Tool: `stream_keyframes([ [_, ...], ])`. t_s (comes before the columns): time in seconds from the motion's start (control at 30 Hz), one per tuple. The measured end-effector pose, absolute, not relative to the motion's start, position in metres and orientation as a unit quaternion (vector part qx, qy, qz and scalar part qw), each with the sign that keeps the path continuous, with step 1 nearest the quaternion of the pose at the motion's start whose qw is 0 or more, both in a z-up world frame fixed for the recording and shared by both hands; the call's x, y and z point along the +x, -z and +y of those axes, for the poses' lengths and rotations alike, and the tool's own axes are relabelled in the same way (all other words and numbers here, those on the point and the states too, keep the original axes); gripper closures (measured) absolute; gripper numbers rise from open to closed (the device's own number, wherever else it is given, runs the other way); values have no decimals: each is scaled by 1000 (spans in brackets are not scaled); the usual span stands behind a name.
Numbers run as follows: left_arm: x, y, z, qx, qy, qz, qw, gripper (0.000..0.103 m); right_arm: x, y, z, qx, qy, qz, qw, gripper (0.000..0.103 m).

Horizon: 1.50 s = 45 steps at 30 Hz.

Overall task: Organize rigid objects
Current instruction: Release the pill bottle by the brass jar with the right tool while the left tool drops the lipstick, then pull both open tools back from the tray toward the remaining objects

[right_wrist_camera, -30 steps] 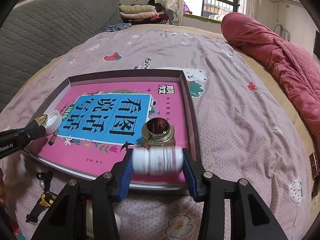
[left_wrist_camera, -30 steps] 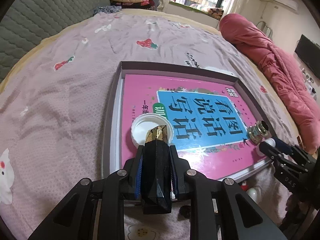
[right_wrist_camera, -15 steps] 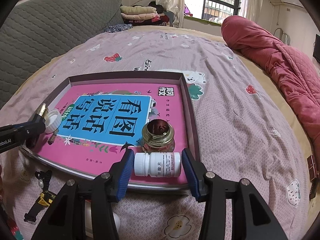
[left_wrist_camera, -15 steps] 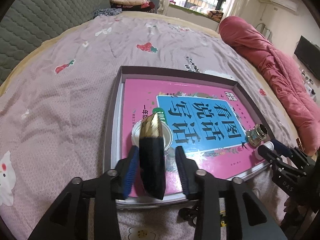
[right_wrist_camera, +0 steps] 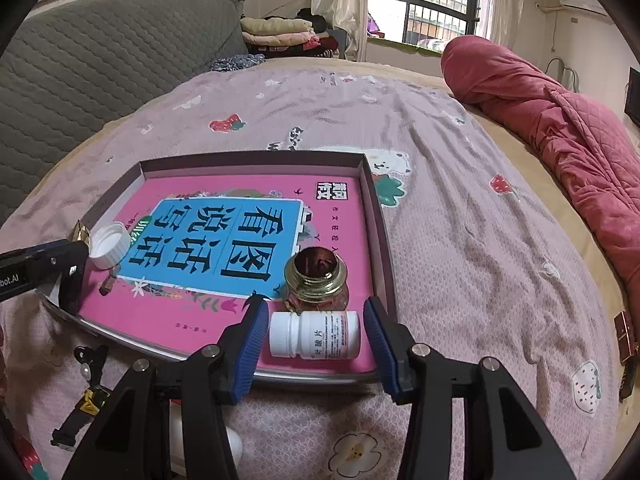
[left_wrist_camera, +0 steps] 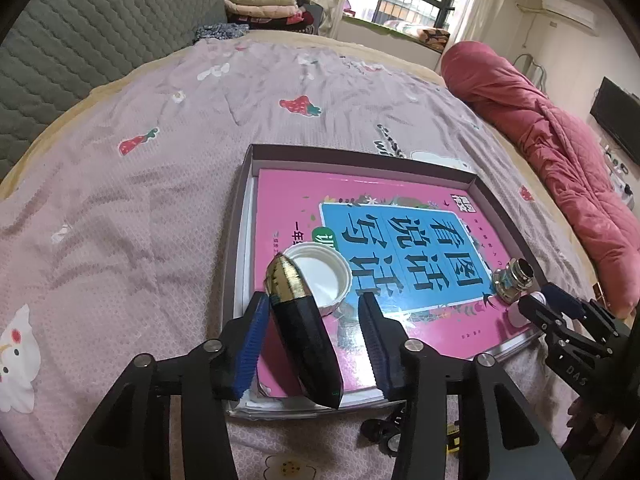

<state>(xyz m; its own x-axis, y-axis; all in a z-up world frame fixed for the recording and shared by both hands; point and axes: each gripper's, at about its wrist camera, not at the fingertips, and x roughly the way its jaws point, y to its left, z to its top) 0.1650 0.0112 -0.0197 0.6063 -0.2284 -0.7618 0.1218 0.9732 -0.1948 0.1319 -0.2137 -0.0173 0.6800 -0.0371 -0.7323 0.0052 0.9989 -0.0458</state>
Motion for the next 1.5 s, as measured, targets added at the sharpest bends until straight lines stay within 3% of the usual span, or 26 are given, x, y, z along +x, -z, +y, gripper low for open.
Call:
stream_keyframes([
  [0.37,159,8,9,-45,98,411,905,51,129,12,-211,-19,-4,385,923,53],
  [0.63,155,2,9,-36,91,394,914,41,124,3,-211,-8,-21,363,931,53],
  [1.5,127,-13,-12,5,143,362,921,40,104,-14,-206,-6,-49,340,939,50],
])
